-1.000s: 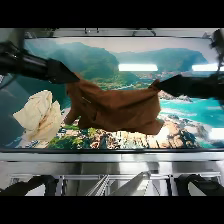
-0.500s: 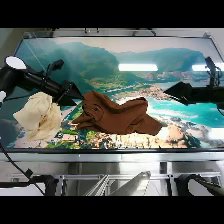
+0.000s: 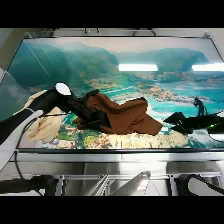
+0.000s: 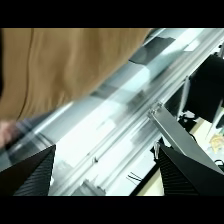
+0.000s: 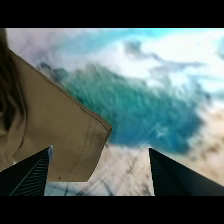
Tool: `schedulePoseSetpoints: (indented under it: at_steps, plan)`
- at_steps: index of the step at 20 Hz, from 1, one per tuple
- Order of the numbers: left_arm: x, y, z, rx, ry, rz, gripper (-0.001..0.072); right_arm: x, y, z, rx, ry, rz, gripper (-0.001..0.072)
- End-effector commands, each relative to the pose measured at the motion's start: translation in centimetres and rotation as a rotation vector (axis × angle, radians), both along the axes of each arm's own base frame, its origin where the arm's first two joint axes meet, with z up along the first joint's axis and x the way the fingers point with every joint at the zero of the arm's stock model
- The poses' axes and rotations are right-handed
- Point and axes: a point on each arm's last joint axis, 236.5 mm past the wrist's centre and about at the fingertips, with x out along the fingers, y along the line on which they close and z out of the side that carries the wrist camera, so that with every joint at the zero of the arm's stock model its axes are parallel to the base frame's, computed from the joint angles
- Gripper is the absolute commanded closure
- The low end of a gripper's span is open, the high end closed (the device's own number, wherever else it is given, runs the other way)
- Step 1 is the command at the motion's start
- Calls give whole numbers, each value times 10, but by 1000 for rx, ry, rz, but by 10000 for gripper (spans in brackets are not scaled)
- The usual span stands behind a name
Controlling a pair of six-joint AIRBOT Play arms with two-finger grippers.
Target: Fold the shirts.
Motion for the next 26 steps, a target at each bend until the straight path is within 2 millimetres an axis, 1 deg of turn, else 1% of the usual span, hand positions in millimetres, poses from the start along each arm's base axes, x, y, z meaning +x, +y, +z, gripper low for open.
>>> schedulePoseSetpoints:
  at_steps: [1, 4, 6, 7, 8, 9, 10, 11, 12, 14, 15, 16, 17, 18, 19, 20, 21, 22, 23, 24, 25, 26]
  plan:
    - [-1, -33, -27, 29, 2, -47, 13, -3, 21, -20, 10, 40, 21, 44]
    - [-5, -46, -43, 46, 63, -88, 13, 3, 35, -26, 3, 29, 36, 44]
    - [3, -52, -47, 49, 73, -86, 14, 10, 39, -26, -5, 7, 25, 49]
    - [8, -55, -48, 46, 68, -82, 14, 14, 38, -26, -8, -2, 13, 192]
    - [14, -58, -48, 44, 63, -77, 14, 16, 37, -26, -11, -11, 10, 393]
    - [19, -61, -46, 42, 52, -74, 16, 18, 38, -25, -12, -36, 25, 548]
    - [23, -63, -44, 36, 38, -71, 143, 20, 39, -23, -7, -49, 29, 613]
    - [27, -65, -40, 29, 25, -72, 425, 21, 39, -22, -4, -53, 26, 684]
    - [30, -66, -36, 23, 13, -73, 697, 22, 40, -22, -2, -54, 24, 689]
    - [37, -70, -26, 5, -14, -81, 693, 24, 39, -20, -8, -71, 40, 690]
    - [39, -72, -16, -7, -31, -87, 692, 26, 37, -17, -6, -79, 43, 691]
    - [39, -73, -4, -20, -48, -99, 687, 29, 35, -12, -2, -90, 44, 691]
    - [40, -71, 12, -38, -67, -114, 684, 36, 31, -2, 2, -112, 46, 691]
    - [41, -66, 34, -61, -93, -137, 684, 45, 23, 13, 8, -144, 38, 691]
    - [46, -59, 58, -82, -127, -145, 684, 57, 13, 34, 11, -191, 29, 692]
    - [53, -50, 85, -105, -174, -142, 684, 70, -2, 63, 7, -253, 13, 692]
    - [63, -36, 118, -128, -241, -125, 683, 84, -19, 98, -9, -327, -12, 692]
    - [76, -21, 152, -149, -325, -88, 684, 94, -35, 136, -37, -409, -34, 692]
    - [89, -3, 184, -165, -413, -42, 683, 103, -51, 181, -75, -516, -51, 692]
    - [101, 17, 220, -178, -514, 17, 683, 108, -61, 228, -107, -627, -72, 691]
    - [110, 36, 253, -190, -613, 75, 683, 109, -67, 282, -133, -757, -102, 692]
    - [114, 54, 291, -217, -711, 134, 683, 105, -68, 332, -147, -883, -128, 691]
